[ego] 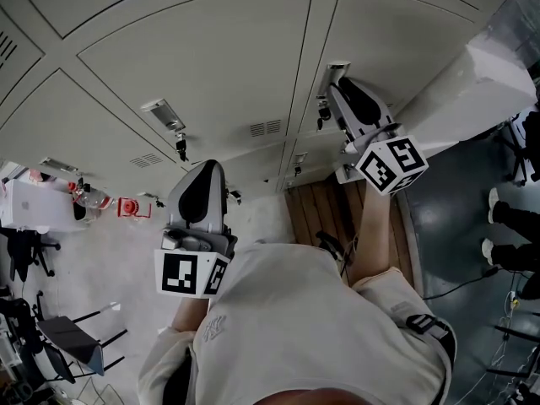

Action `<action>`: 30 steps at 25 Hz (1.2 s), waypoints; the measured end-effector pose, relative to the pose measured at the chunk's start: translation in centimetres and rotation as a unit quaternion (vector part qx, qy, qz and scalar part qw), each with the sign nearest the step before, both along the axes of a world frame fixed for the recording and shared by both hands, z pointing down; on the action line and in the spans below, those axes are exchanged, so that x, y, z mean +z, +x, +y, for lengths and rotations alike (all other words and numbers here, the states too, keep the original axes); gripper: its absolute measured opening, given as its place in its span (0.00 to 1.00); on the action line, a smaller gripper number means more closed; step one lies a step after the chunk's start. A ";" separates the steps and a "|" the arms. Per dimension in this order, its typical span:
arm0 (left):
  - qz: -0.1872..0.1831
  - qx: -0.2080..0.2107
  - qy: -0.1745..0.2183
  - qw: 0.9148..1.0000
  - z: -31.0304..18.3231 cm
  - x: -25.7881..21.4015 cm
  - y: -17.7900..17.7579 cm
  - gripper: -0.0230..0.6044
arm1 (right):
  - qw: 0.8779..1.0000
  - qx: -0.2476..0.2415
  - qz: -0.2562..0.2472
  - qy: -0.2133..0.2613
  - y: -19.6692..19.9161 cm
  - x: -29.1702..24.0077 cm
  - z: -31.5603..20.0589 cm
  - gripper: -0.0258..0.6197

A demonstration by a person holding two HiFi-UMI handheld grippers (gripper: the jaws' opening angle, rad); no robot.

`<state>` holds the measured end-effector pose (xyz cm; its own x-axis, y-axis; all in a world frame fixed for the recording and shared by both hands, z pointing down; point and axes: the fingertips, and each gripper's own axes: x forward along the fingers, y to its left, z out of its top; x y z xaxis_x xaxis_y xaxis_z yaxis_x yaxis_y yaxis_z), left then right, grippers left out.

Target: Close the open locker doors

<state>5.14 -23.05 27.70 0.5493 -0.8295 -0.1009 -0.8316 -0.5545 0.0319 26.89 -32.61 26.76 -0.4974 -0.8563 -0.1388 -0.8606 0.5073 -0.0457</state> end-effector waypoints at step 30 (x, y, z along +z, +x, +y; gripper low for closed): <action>0.009 0.025 0.003 1.000 3.7 -0.2 -2.2 0.04 | 0.995 0.068 0.065 0.037 -5.0 -1.7 9.6 0.06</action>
